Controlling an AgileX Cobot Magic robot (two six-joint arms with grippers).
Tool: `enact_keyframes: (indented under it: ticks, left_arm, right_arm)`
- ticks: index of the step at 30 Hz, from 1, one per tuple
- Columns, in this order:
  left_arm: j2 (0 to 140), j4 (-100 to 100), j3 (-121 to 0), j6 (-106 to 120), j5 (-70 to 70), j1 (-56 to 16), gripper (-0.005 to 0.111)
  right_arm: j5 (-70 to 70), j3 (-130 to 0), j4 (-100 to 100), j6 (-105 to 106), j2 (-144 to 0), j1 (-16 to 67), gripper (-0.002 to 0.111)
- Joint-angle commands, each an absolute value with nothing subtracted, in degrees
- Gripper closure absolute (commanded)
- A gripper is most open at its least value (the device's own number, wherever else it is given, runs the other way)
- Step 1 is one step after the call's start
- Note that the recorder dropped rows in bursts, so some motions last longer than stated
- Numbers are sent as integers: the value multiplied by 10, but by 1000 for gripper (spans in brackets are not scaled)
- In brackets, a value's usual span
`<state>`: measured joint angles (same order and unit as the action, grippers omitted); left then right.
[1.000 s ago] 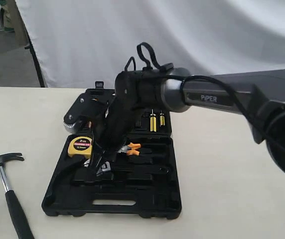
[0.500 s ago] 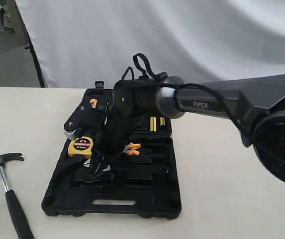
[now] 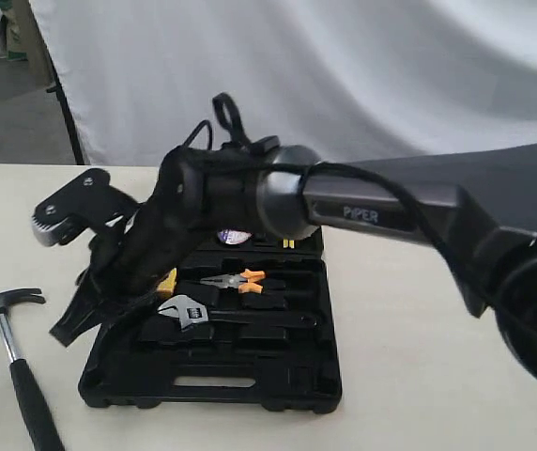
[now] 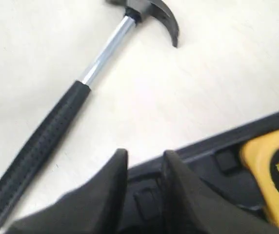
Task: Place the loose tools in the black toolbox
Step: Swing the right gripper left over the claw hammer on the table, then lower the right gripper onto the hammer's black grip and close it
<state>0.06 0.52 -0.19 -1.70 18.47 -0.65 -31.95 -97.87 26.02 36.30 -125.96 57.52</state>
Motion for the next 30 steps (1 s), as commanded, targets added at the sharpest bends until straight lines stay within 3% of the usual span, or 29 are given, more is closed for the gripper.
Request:
enact_keyframes:
  ticks: [1,5,20,28,30]
  left_arm:
    - [0,4,0,-18,183,-11,106]
    - [0,4,0,-18,183,-11,106]
    - [0,4,0,-18,183,-11,106]
    - [0,4,0,-18,183,-11,106]
    - [0,4,0,-18,183,-11,106]
  right_arm:
    - [-283,-979,251,352,-1269,610,57]
    - [-283,-979,251,354,-1280,634,46]
    - [-283,-980,259,354,-1343,682,48]
    - [-343,-980,259,354,-1343,682,107]
    - [-366,-980,259,350,-1343,682,109]
